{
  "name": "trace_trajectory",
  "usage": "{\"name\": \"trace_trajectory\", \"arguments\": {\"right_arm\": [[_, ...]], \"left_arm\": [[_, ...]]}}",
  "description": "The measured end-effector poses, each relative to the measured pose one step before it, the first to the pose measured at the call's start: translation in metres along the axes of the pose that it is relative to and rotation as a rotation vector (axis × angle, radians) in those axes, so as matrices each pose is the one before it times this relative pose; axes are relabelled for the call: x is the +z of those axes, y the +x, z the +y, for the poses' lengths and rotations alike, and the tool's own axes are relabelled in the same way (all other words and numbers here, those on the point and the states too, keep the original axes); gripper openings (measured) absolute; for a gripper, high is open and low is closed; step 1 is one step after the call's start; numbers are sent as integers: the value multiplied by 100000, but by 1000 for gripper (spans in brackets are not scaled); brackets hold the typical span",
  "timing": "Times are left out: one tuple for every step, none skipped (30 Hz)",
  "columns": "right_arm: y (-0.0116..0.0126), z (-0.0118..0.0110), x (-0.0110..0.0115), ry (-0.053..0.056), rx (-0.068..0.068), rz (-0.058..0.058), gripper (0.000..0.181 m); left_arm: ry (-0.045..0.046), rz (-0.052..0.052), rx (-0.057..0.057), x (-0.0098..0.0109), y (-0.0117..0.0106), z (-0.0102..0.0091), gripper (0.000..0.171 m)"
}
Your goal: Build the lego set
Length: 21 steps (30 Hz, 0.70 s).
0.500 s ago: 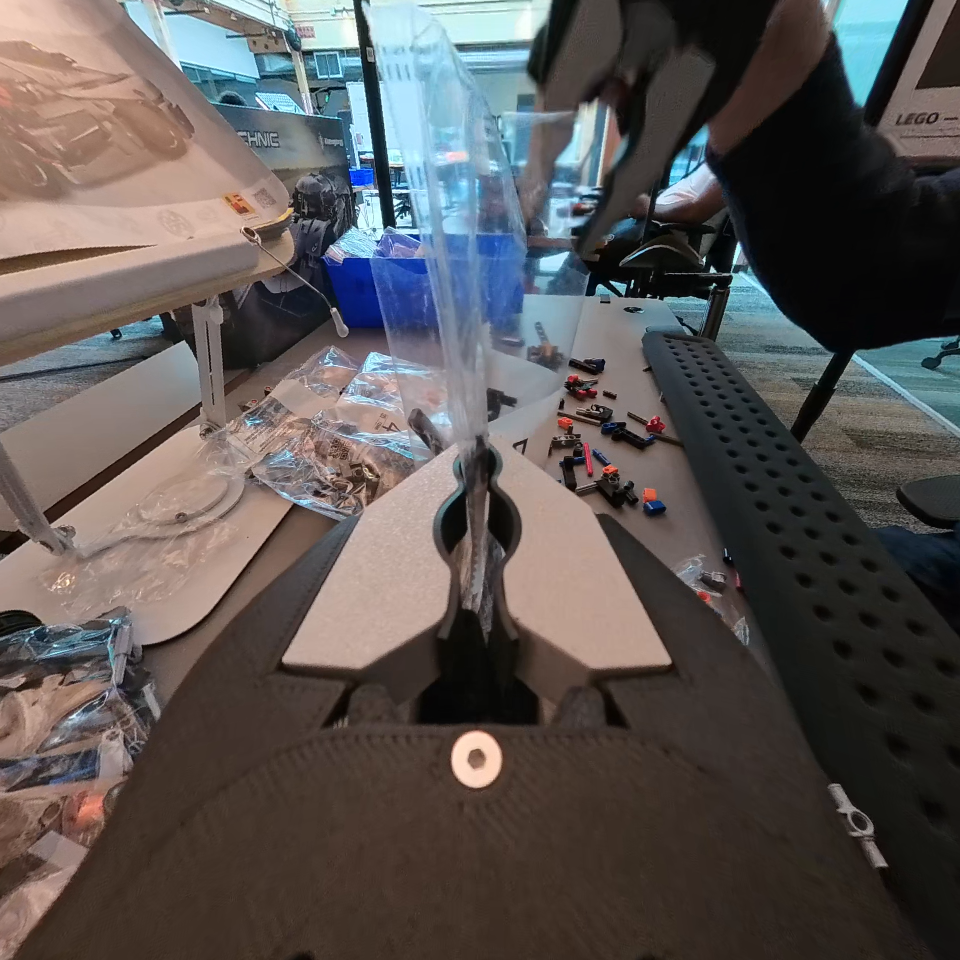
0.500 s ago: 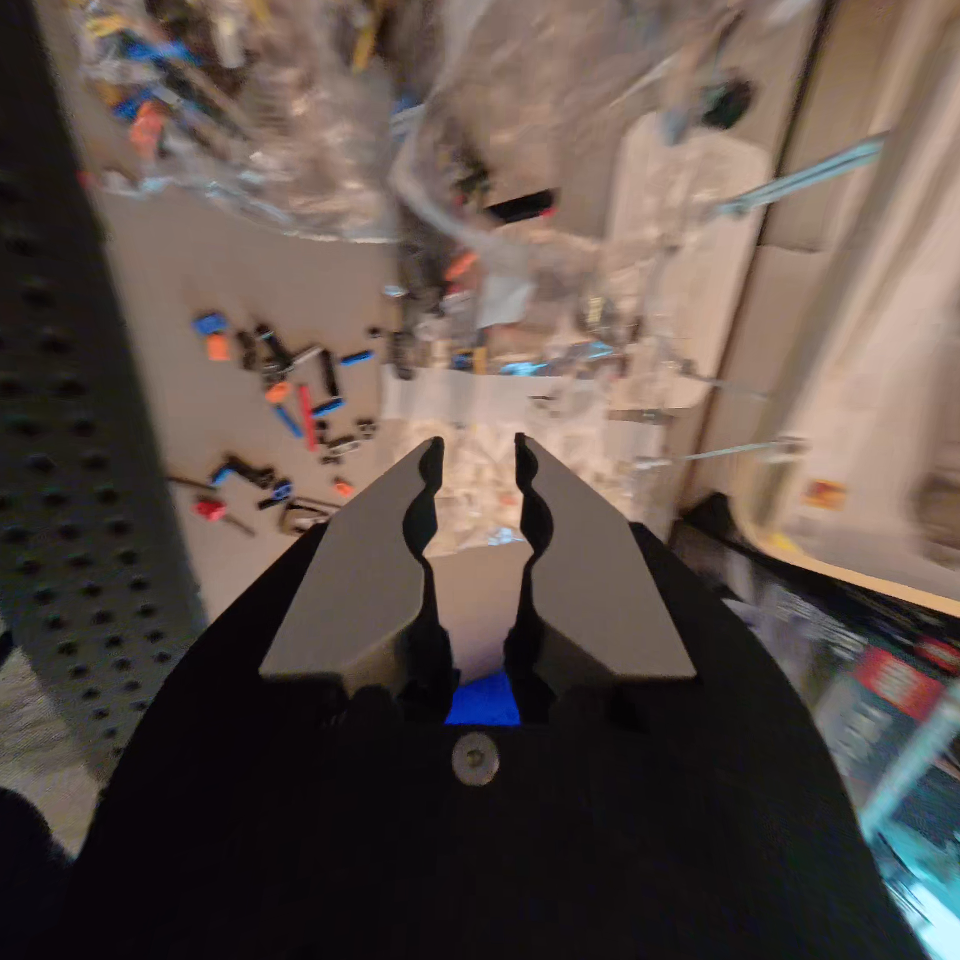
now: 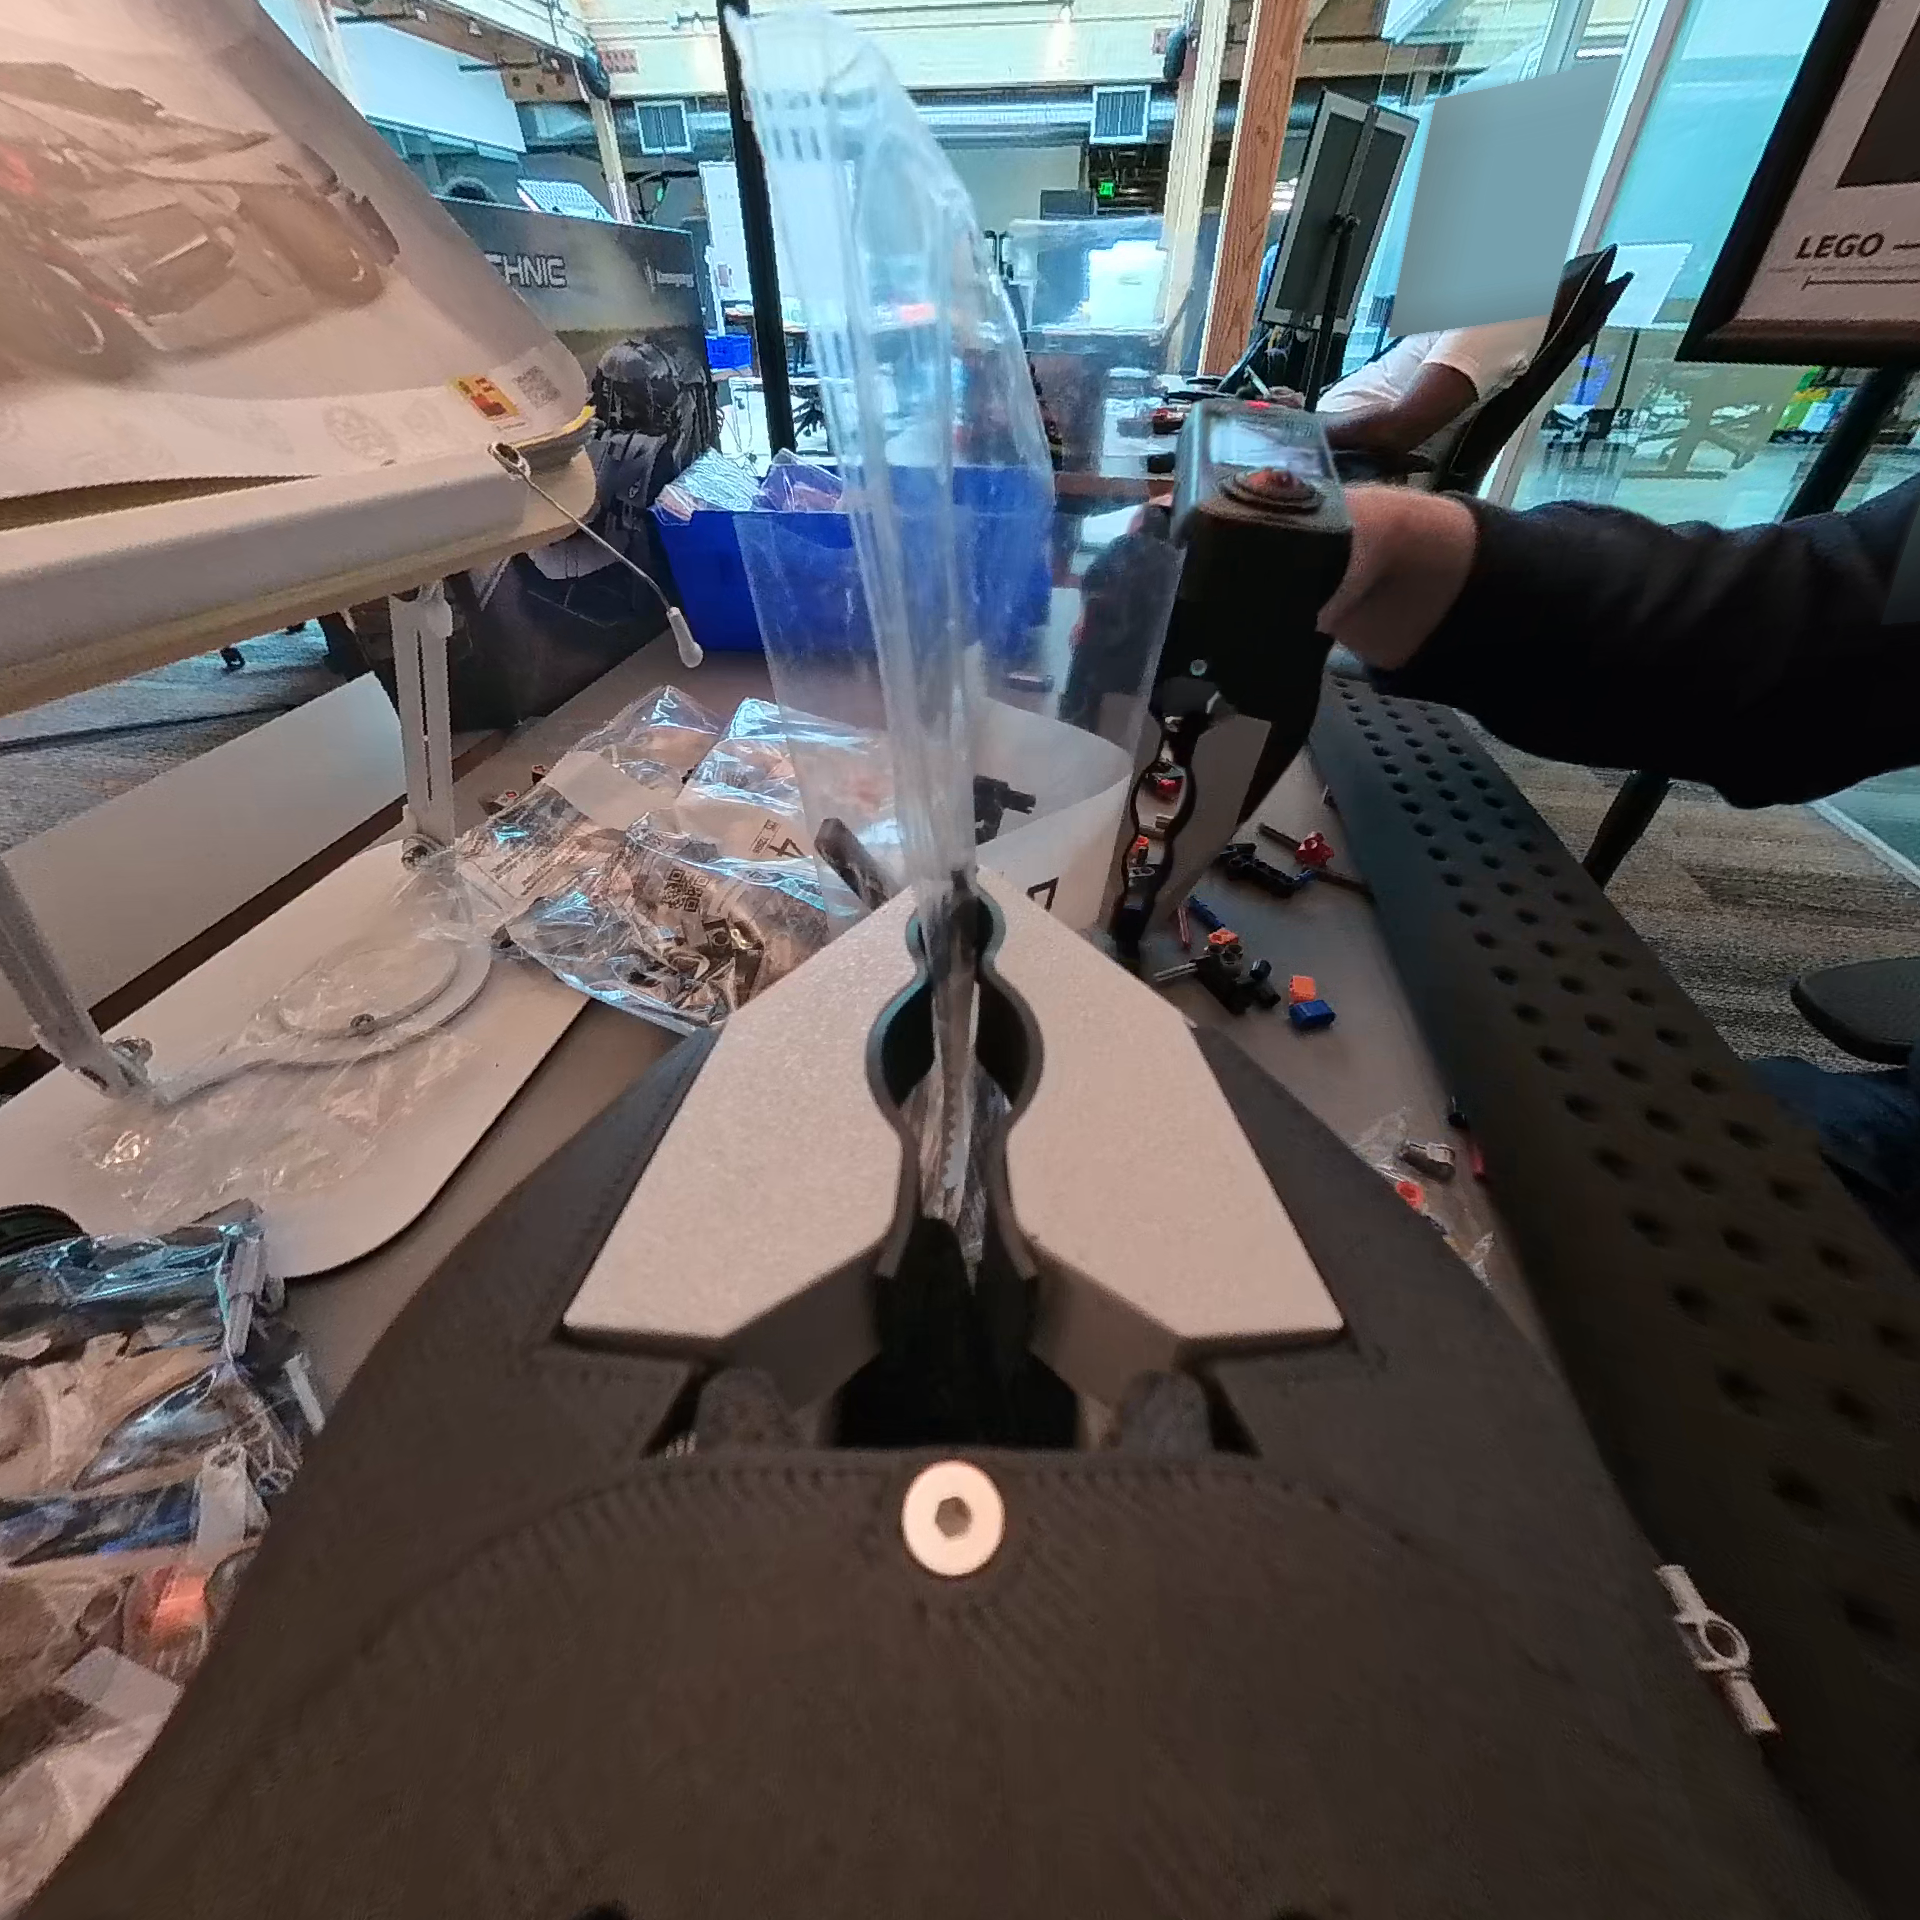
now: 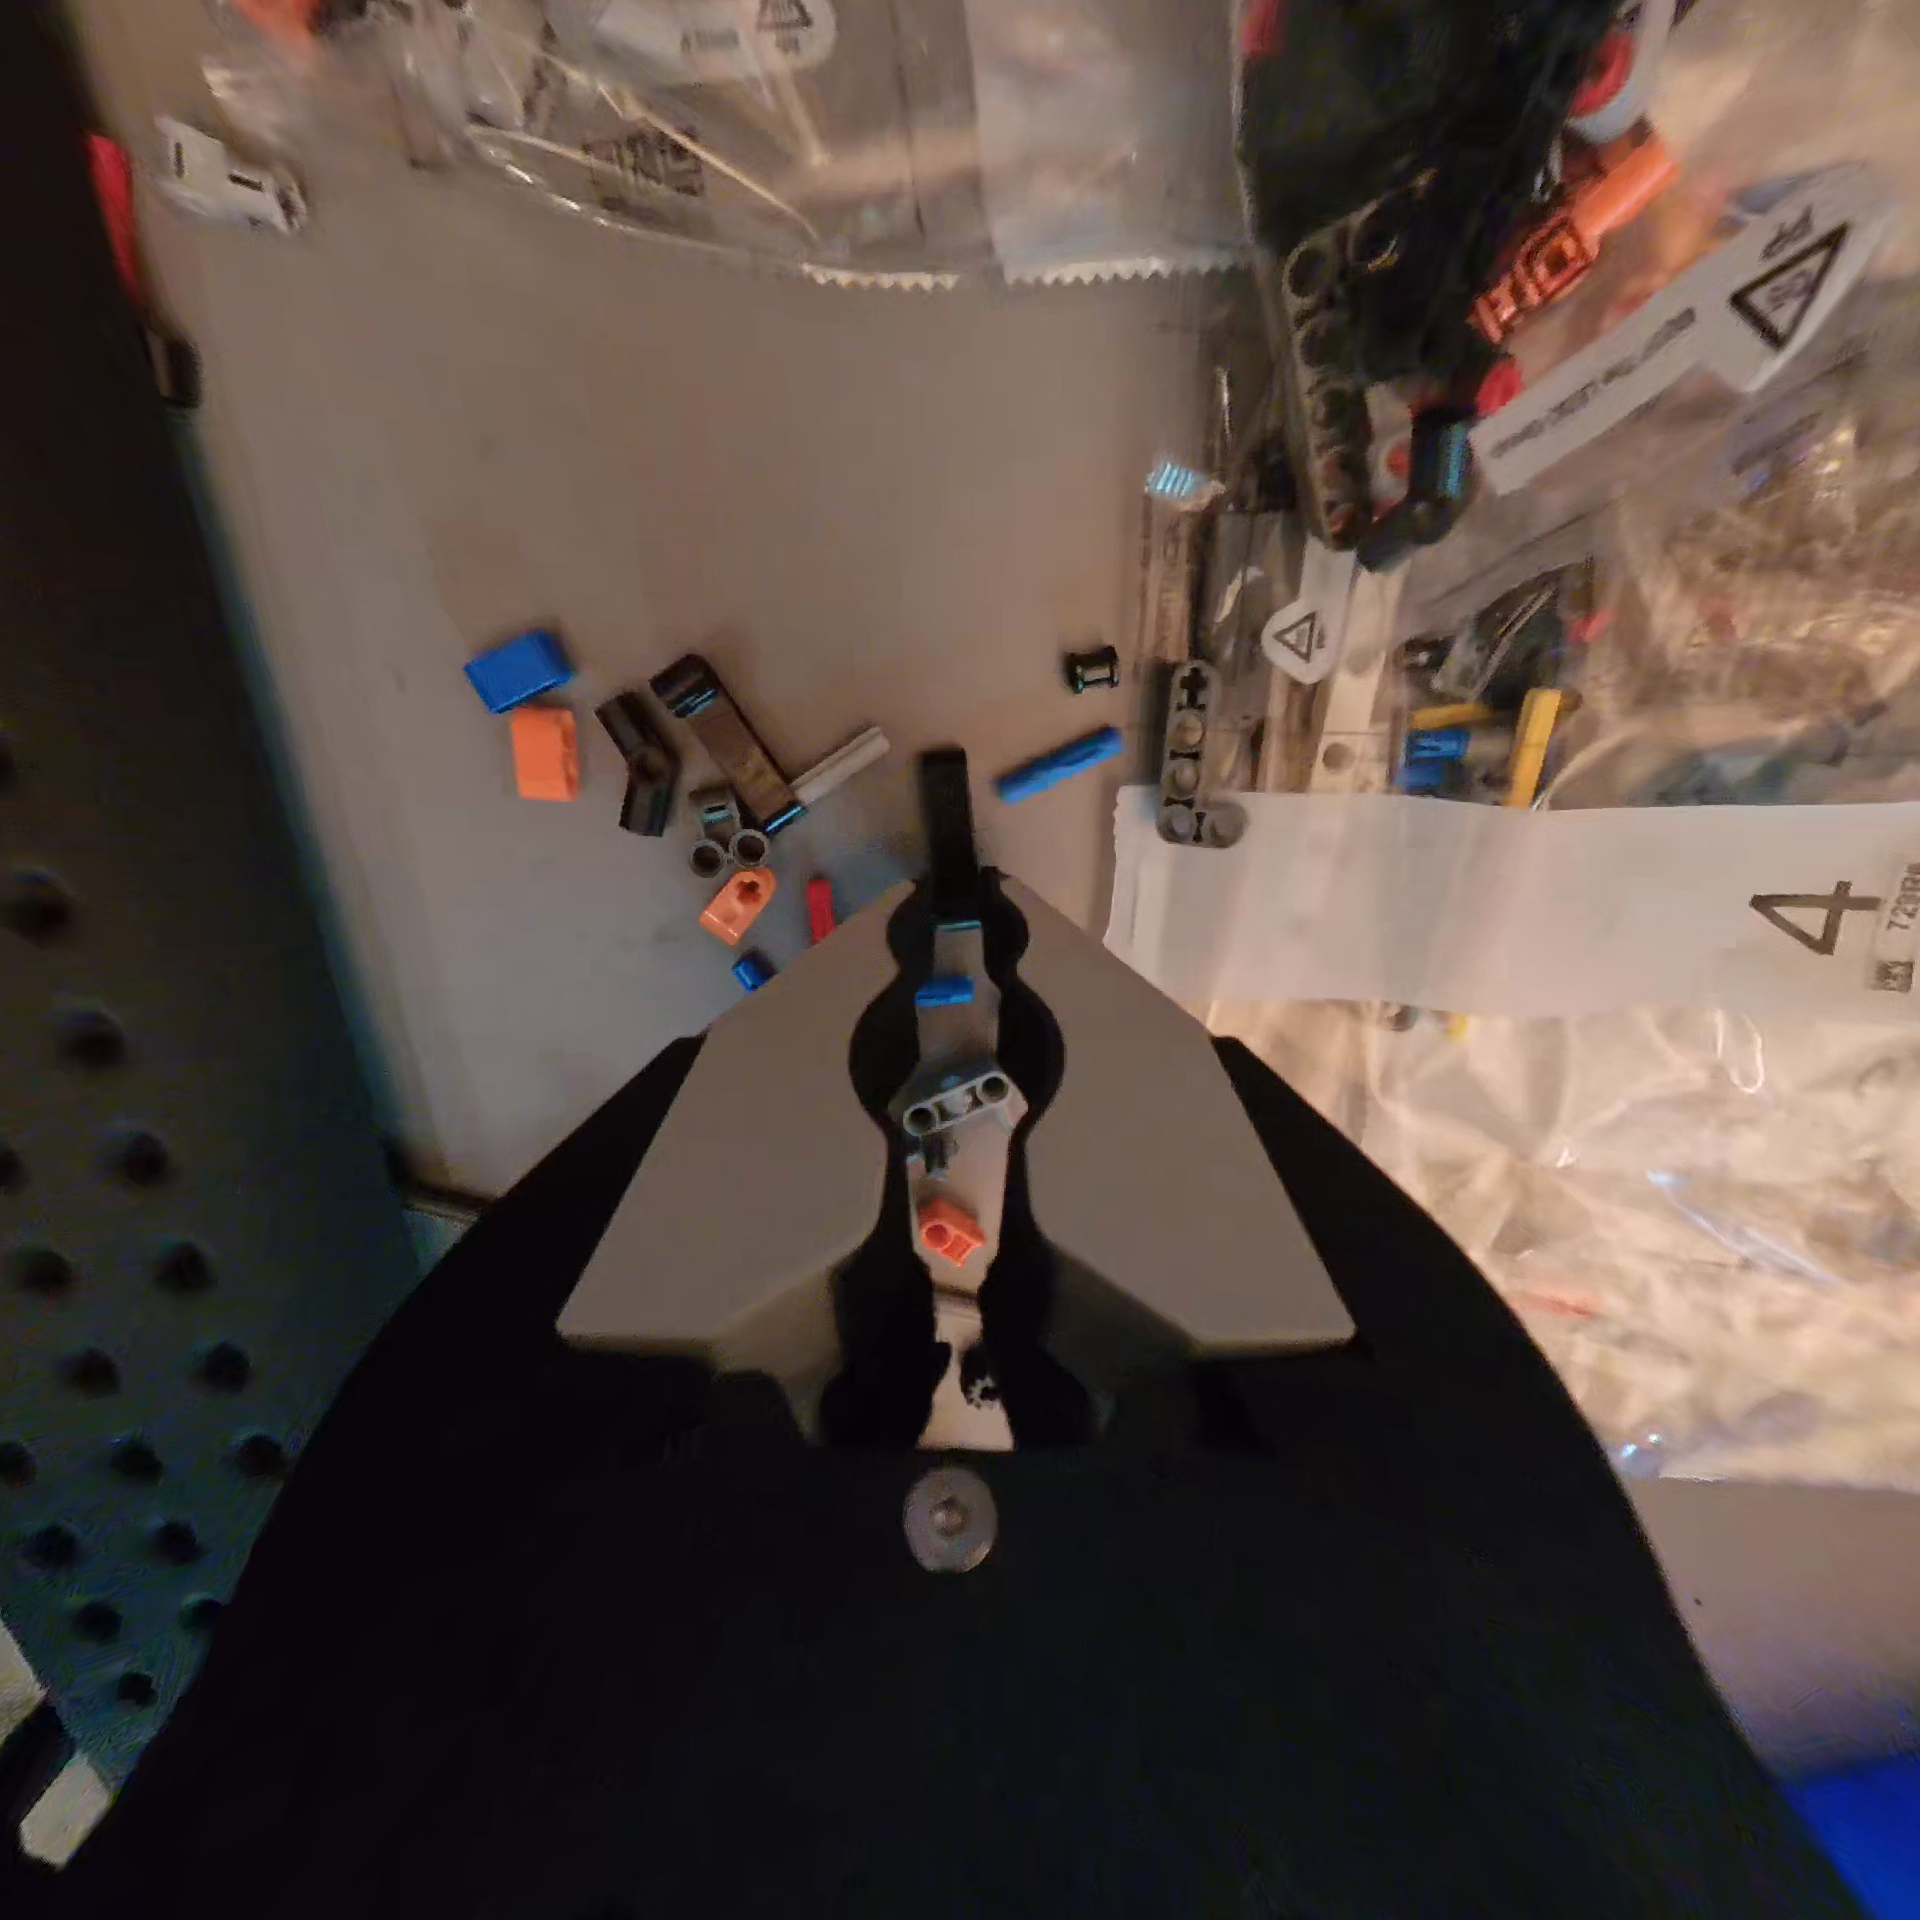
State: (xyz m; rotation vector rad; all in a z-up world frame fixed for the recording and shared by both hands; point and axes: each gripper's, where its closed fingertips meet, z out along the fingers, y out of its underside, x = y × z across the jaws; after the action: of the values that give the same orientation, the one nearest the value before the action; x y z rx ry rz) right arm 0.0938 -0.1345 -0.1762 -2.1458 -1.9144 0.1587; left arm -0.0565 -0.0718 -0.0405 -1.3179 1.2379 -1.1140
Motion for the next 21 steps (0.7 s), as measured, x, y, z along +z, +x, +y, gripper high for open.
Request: {"name": "trace_trajectory", "arguments": {"right_arm": [[-79,-305,-70,2033,-452,-1094,5],[-179,-106,-113,455,-555,-1645,5],[91,7,-219,-650,-710,225,5],[307,-92,-471,-309,-272,1607,5],[384,-299,-864,563,-343,1954,5],[621,-726,-1302,2881,-661,3407,5],[796,-1126,-1619,4492,-92,3560,5],[1008,-1382,-1733,4835,140,4190,5],[1344,-1549,-1746,4708,-432,6166,5],[1311,-1598,-1596,4112,-926,5660,5],[1184,-1507,-1341,2896,-1181,4631,5],[1109,-1315,-1048,1411,-1423,4070,5],[766,-1003,-676,-715,-2972,2494,5],[911,-888,-449,-1478,-4585,4307,5],[956,-1020,-294,-14,-4254,4779,5],[398,-940,-88,-202,-2838,595,5],[219,-603,89,-1652,-2224,-652,5],[458,-396,209,-2429,-2145,1332,5],[-6,-359,376,-2164,-1886,-1028,5],[-943,-372,572,-1556,-2092,-6324,9],[-555,-125,686,-2438,-1161,-3760,20]], "left_arm": [[-45,12,-6,-4,-8,-4,0],[-17,38,21,-1,4,2,0],[-44,23,3,-3,3,6,0],[8,60,-5,1,9,-1,0],[77,79,-69,-4,5,-10,0],[-8,26,14,9,3,0,0],[16,157,108,19,36,-14,0],[49,114,54,21,33,-19,0],[112,81,61,6,17,-26,0],[72,30,27,-5,12,-9,0],[99,-4,-39,-12,-9,-12,0],[139,26,-17,-10,4,-17,0],[86,-37,89,-25,7,-9,0],[76,-40,55,-16,-1,-19,0],[90,7,-57,-12,-6,-1,0],[45,79,-30,13,14,-7,0],[-11,119,20,9,26,1,0],[-14,103,47,17,32,-10,0],[-19,38,76,7,11,-8,0],[25,52,-38,2,10,-4,0],[18,44,-107,-7,-7,8,0]]}}
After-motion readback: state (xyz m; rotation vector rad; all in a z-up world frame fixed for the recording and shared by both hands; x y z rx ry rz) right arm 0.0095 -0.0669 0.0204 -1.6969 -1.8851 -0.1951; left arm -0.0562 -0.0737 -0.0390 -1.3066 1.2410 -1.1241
